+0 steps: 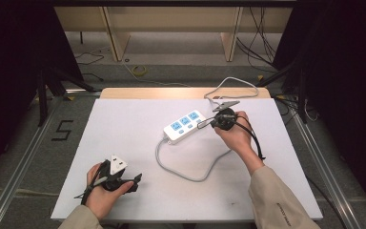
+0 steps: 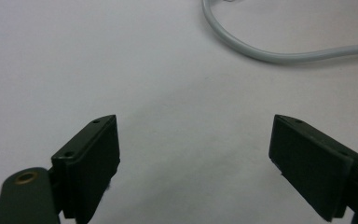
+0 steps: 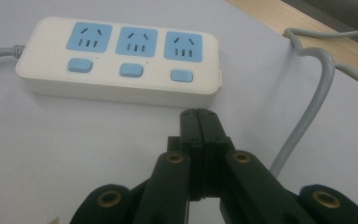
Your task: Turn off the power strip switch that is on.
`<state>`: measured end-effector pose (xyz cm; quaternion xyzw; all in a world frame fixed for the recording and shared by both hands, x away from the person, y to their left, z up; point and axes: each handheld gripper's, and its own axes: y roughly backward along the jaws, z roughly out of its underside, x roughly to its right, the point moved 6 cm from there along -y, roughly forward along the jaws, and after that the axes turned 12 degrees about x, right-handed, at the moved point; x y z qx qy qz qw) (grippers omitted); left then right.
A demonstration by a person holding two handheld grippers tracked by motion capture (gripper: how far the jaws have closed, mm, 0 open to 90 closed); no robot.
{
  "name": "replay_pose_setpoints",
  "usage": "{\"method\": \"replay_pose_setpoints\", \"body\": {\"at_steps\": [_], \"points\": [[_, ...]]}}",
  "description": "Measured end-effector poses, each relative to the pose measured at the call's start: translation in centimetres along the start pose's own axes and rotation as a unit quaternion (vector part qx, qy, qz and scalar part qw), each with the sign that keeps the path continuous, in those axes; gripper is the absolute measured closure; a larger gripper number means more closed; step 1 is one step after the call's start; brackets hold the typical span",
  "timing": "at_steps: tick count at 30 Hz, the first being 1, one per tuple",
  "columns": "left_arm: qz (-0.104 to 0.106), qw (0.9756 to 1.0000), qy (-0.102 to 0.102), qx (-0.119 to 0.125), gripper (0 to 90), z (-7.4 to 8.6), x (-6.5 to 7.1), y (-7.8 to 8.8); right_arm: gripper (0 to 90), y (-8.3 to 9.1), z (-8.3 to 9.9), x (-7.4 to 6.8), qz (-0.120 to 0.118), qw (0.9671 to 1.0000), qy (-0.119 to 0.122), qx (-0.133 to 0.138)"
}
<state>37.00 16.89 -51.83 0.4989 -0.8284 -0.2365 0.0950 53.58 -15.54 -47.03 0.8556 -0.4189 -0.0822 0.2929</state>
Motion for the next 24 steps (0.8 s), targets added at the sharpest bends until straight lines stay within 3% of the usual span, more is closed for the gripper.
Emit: {"method": "replay_pose_setpoints", "body": {"at_steps": [24], "points": [[0.003, 1.0000, 0.001, 0.002, 16.0, 0.0, 0.1, -0.1, 90.0, -2.5, -0.8, -0.3, 0.000, 0.9998, -0.006, -0.017]]}}
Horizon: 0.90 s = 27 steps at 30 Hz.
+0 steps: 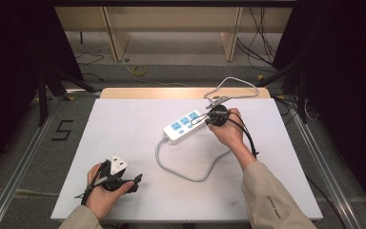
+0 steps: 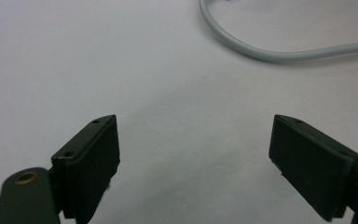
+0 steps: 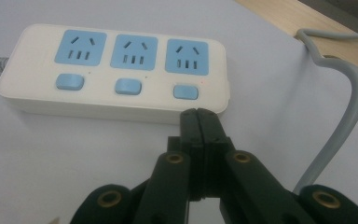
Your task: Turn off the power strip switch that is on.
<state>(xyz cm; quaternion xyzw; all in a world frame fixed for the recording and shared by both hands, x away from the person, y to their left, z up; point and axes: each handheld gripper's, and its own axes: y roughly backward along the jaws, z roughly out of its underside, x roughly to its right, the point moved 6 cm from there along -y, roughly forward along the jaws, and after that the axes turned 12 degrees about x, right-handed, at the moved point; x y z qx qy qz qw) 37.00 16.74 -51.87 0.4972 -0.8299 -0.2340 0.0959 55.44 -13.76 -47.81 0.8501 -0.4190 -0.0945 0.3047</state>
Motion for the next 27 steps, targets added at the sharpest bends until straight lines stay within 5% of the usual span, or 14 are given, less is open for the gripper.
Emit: {"method": "replay_pose_setpoints", "body": {"at_steps": [27], "points": [[0.004, 1.0000, 0.001, -0.001, 16.1, 0.0, 0.0, 0.0, 90.0, -1.5, -1.1, 0.4, 0.001, 0.9999, -0.006, -0.009]]}}
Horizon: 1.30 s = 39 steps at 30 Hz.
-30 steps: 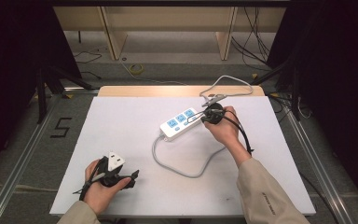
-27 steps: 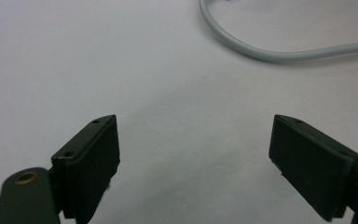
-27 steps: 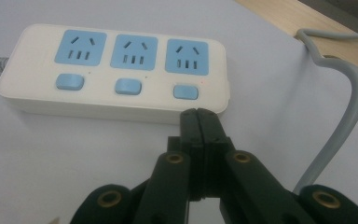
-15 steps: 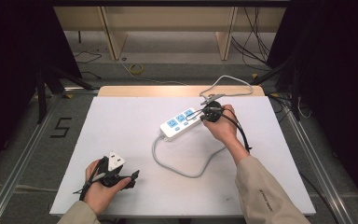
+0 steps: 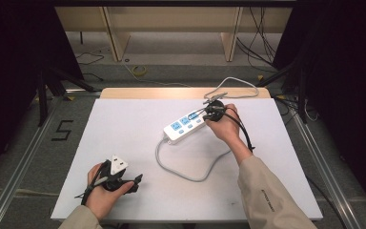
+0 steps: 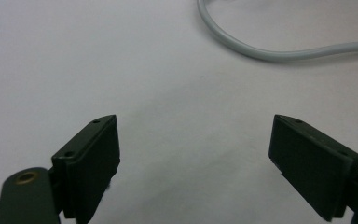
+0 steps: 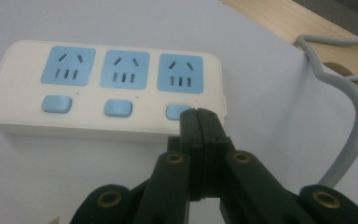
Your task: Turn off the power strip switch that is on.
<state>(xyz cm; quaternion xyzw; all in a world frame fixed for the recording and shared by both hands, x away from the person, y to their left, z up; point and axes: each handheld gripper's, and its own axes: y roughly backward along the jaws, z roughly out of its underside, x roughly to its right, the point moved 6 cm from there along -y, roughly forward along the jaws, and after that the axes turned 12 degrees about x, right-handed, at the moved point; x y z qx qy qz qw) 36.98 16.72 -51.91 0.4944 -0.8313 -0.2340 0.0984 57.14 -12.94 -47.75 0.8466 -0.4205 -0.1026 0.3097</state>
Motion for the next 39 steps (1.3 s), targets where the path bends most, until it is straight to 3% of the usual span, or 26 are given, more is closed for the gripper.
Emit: {"method": "replay_pose_setpoints", "body": {"at_steps": [25, 39], "points": [[0.003, 1.0000, 0.001, 0.000, 16.1, 0.0, 0.0, -0.1, 90.0, -2.5, -0.2, -0.7, -0.005, 0.9999, -0.002, -0.015], [0.005, 1.0000, 0.000, -0.002, 16.2, 0.1, 0.0, -0.1, 90.0, -3.1, 0.0, -0.4, -0.002, 0.9998, -0.009, -0.017]]}}
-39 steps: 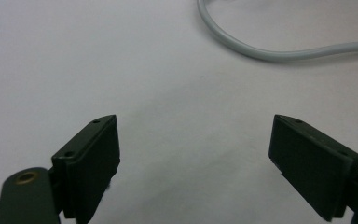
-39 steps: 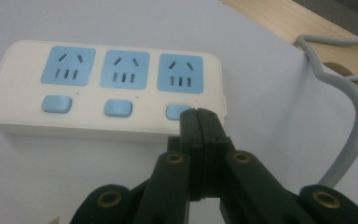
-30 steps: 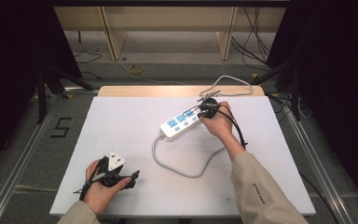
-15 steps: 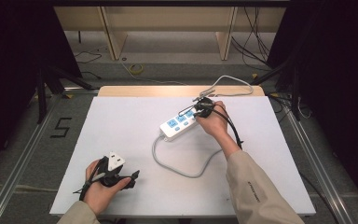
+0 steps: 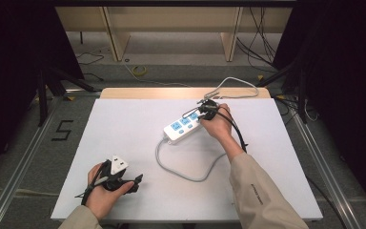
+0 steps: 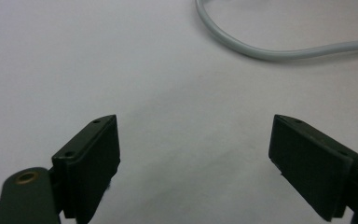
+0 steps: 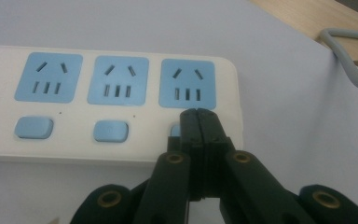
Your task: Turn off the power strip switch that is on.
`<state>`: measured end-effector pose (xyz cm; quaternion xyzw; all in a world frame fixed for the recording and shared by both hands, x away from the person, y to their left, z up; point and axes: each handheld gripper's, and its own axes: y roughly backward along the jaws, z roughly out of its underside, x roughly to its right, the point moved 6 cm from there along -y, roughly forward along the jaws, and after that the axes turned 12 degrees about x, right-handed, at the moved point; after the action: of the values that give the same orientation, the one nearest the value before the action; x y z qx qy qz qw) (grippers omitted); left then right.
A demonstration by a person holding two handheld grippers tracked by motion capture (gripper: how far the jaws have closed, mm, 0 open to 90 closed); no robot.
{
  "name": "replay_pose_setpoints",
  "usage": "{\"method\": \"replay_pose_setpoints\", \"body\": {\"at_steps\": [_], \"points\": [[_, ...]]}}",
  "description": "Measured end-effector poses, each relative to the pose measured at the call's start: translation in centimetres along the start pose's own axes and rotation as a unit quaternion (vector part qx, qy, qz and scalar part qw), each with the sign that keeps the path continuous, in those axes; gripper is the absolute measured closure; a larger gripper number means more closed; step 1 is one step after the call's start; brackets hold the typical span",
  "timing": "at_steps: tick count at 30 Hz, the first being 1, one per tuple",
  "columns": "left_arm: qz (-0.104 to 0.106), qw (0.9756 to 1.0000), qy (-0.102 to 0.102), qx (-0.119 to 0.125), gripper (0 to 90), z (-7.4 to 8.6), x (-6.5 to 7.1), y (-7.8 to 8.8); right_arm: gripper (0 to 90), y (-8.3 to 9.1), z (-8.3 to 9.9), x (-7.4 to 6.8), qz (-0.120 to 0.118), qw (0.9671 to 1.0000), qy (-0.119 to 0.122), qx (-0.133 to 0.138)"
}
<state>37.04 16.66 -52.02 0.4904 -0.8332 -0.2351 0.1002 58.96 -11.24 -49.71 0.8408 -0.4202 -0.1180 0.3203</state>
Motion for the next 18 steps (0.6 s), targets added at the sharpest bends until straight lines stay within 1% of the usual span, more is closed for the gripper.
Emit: {"method": "replay_pose_setpoints", "body": {"at_steps": [6, 8, 10, 17, 18], "points": [[0.000, 1.0000, 0.000, 0.000, 16.2, -0.01, -0.03, 0.01, 90.0, -0.18, -0.32, -0.12, 0.000, 1.0000, -0.002, 0.002], [0.000, 1.0000, -0.001, 0.001, 16.2, -0.01, -0.03, 0.01, 90.0, -0.26, -0.48, -0.08, -0.001, 1.0000, 0.002, 0.005], [0.001, 1.0000, 0.001, 0.001, 16.2, 0.00, -0.01, 0.01, 90.0, -0.26, -0.55, -0.14, -0.001, 1.0000, -0.003, 0.002], [0.001, 1.0000, -0.001, 0.000, 16.1, 0.00, -0.03, -0.01, 90.0, -0.52, -0.57, -0.24, -0.003, 1.0000, -0.001, -0.003], [0.001, 1.0000, 0.000, 0.000, 16.2, 0.00, -0.03, -0.01, 90.0, -0.58, -0.57, -0.22, -0.003, 1.0000, 0.002, -0.003]]}}
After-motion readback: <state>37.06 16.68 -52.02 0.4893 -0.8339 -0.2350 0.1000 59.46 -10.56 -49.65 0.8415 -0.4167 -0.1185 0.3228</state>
